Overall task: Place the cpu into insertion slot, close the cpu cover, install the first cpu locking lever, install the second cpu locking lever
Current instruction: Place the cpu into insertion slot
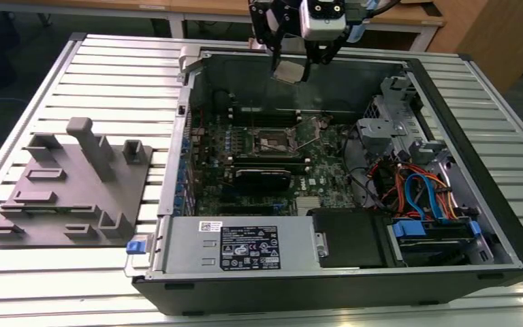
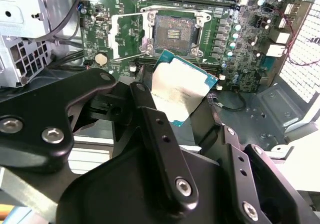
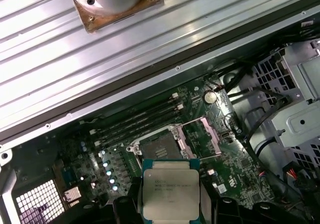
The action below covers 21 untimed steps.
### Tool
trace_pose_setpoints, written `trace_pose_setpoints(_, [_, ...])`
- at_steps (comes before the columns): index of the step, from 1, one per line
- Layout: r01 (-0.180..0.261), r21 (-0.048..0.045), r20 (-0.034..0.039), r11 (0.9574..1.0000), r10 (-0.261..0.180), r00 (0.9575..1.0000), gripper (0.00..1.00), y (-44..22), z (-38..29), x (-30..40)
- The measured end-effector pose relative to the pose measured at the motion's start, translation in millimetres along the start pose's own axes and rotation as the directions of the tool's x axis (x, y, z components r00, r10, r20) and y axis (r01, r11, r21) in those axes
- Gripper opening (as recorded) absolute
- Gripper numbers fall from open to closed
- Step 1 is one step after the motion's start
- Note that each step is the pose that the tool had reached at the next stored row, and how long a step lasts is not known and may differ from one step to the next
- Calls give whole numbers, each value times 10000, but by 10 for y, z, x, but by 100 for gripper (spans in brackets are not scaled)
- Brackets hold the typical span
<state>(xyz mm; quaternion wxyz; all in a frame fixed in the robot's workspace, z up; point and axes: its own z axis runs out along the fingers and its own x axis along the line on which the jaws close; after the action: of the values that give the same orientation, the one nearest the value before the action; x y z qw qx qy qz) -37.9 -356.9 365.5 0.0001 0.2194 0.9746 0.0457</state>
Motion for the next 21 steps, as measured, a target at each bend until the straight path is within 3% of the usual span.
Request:
trace_pose_setpoints(15, [-444, -10, 39, 9990, 444, 9990, 54, 0, 3, 0])
trace_pose_setpoints(21, [-849, -21, 75, 9964, 849, 9964, 54, -1, 5, 0])
